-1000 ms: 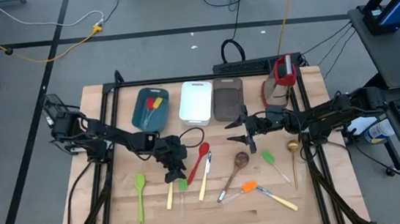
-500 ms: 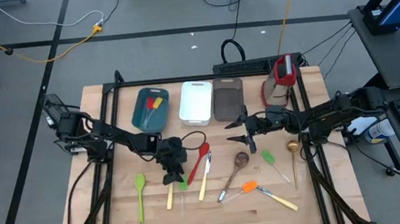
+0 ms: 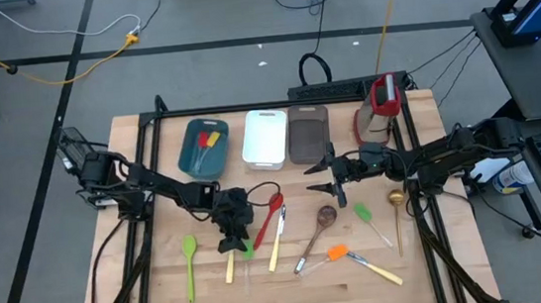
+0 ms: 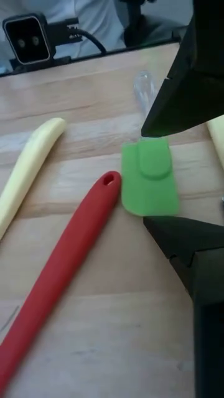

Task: Pick & Place Kitchen Items
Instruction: Put the left green spatula into the blue bin

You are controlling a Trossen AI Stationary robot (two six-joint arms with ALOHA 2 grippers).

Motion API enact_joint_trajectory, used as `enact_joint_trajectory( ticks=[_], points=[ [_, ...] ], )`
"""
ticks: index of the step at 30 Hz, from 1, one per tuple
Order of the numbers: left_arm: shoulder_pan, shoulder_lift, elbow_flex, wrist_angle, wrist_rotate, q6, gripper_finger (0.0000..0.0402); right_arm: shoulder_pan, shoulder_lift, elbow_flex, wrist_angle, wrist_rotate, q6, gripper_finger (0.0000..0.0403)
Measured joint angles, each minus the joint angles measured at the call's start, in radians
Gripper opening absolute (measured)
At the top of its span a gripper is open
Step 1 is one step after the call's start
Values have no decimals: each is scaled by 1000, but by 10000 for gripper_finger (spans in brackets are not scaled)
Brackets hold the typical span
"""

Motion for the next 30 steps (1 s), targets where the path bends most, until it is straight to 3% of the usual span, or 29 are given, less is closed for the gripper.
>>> enact_joint_trajectory(
  ticks=[6,16,25,30],
  points=[
    [0,8,0,-7,3,2,209,0,0,0,0,0,0,196],
    [26,11,-2,-17,-9,24,91,0,0,0,-1,0,0,196],
    [51,11,-2,-42,10,45,10,0,0,0,-26,0,-11,196],
    [52,10,-2,-39,41,-3,17,0,0,0,-30,0,-11,196]
  ],
)
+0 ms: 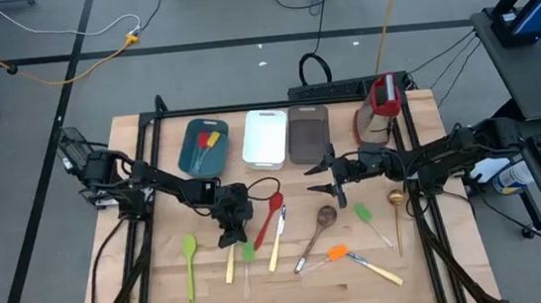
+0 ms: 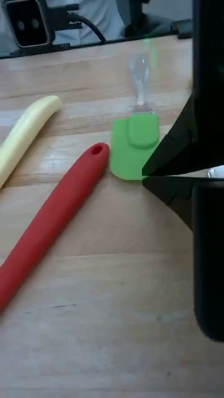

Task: Pick & Place Kitchen Items
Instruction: Put the left green spatula into the blue bin

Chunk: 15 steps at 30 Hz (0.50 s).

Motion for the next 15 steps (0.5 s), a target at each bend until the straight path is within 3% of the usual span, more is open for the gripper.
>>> enact_joint_trajectory(
  ticks=[8,15],
  points=[
    [-1,-1,0,34,16,-160,73,0,0,0,0,0,0,196],
    [-14,-1,0,32,76,-160,153,0,0,0,0,0,10,196]
  ],
)
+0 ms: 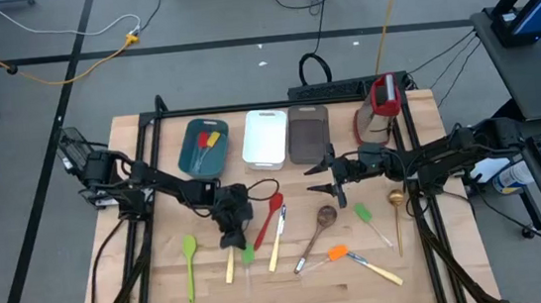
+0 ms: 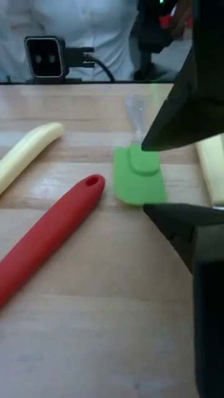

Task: Pick & Place Kitchen Items
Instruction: Put the left green spatula into the blue bin

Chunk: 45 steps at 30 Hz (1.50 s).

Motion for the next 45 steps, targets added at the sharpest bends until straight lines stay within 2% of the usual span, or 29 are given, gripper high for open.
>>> enact_joint_trajectory(
  ticks=[5,9,37,45],
  points=[
    [-10,-1,0,0,-57,-24,197,0,0,0,0,0,0,196],
    [-9,-1,0,-11,-77,-29,208,0,0,0,0,0,0,196],
    [-59,1,0,3,-68,-81,209,0,0,0,1,0,-3,196],
    [-74,1,0,1,-48,-17,169,0,0,0,0,0,-3,196]
  ],
)
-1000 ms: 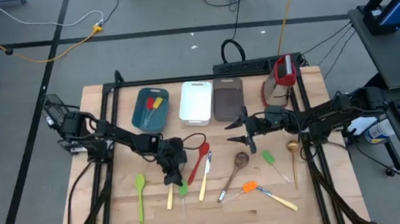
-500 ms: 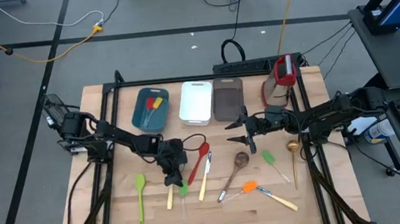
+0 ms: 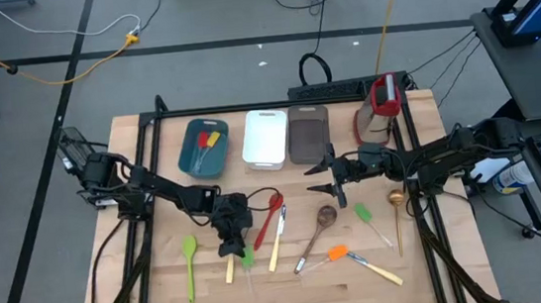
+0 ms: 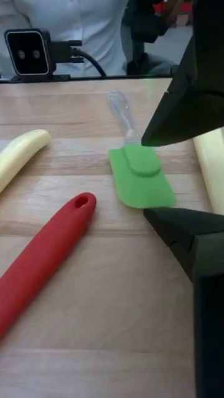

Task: Pick & Place Kitchen Items
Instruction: Put the left green spatula into the blue bin

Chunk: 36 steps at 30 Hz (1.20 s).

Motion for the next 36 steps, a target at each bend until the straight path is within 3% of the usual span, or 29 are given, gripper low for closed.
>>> enact_joint_trajectory(
  ticks=[29,36],
  points=[
    [1,1,-2,46,-29,46,9,0,0,0,0,0,-25,196],
    [1,1,-2,57,-70,27,18,5,0,0,0,0,-23,196]
  ],
)
